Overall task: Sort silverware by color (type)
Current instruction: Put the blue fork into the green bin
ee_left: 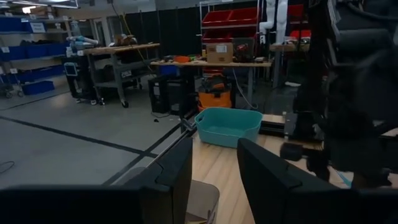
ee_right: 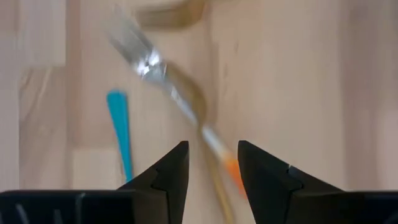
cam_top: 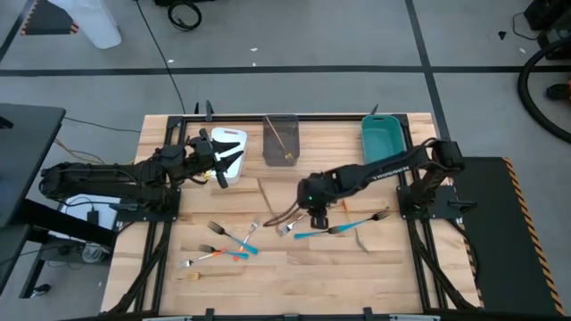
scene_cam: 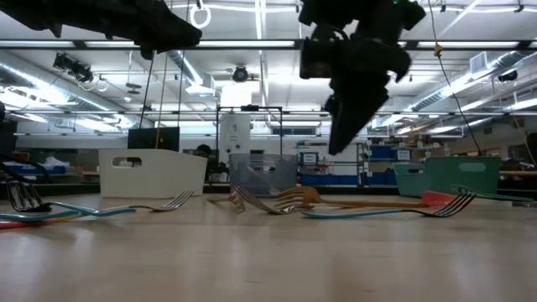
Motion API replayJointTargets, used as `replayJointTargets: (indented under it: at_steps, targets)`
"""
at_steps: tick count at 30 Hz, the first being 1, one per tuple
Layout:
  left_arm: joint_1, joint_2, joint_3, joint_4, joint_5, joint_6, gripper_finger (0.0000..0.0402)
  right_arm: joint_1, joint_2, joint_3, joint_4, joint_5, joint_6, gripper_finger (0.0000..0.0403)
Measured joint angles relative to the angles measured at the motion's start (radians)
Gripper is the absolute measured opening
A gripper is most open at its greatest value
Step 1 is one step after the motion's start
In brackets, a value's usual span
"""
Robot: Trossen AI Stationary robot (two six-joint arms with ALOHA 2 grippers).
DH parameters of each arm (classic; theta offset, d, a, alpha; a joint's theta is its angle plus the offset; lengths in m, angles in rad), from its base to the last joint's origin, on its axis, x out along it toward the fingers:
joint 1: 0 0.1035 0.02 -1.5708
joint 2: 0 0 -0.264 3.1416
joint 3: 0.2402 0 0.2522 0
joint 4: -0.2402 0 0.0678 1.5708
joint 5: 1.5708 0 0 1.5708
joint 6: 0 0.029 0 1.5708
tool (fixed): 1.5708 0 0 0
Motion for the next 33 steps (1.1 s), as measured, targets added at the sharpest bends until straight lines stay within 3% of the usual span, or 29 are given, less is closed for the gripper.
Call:
replayJointTargets:
  at_steps: [10, 18, 33]
  targets:
    - [0.001, 0.0, 0.0, 0.0, 0.0, 0.002, 0.0137, 0.067, -0.002, -0.04, -0.198, -0.007, 0.134, 0.013]
    - [0.001, 0.0, 0.0, 0.0, 0.0, 0.003, 0.0137, 0.155, -0.003, -0.04, -0.297, -0.104, 0.161, 0.013]
    - [0.0, 0.0, 0.0, 0.0, 0.0, 0.001, 0.0137, 0.274, -0.003, -0.055, -0.542, -0.002, 0.19, 0.013]
